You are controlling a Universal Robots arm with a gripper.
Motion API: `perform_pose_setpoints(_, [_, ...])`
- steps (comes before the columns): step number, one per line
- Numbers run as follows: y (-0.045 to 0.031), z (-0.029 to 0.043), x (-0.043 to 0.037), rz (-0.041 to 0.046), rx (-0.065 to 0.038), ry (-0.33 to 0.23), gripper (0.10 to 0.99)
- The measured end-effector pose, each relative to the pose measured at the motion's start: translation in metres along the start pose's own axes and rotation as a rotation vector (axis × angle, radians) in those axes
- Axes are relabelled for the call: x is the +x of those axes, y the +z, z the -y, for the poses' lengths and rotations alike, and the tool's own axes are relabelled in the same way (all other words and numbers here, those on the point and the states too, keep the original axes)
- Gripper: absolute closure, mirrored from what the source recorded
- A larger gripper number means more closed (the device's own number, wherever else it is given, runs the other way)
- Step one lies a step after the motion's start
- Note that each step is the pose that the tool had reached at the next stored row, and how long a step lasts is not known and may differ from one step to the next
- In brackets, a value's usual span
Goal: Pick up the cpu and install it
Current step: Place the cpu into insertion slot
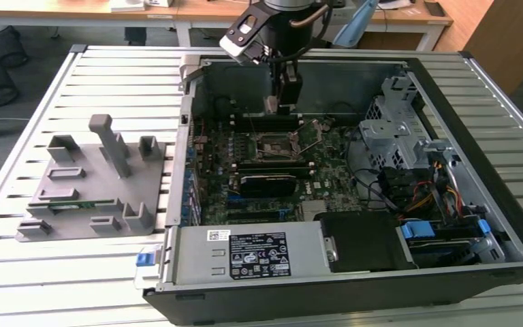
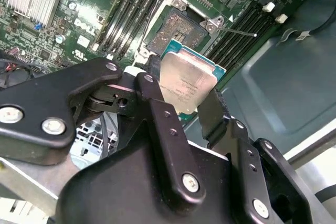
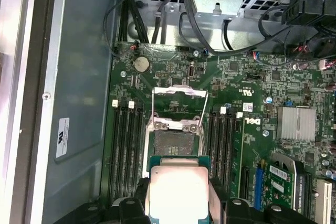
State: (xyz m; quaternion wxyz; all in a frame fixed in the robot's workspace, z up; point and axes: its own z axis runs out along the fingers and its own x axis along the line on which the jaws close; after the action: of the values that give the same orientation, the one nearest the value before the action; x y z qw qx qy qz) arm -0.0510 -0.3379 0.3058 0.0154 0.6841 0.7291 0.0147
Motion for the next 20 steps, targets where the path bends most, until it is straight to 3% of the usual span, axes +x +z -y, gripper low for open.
perform_pose_setpoints(20, [0.0203, 0.0007, 0.0023, 0.0, 0.002, 0.0, 0.557])
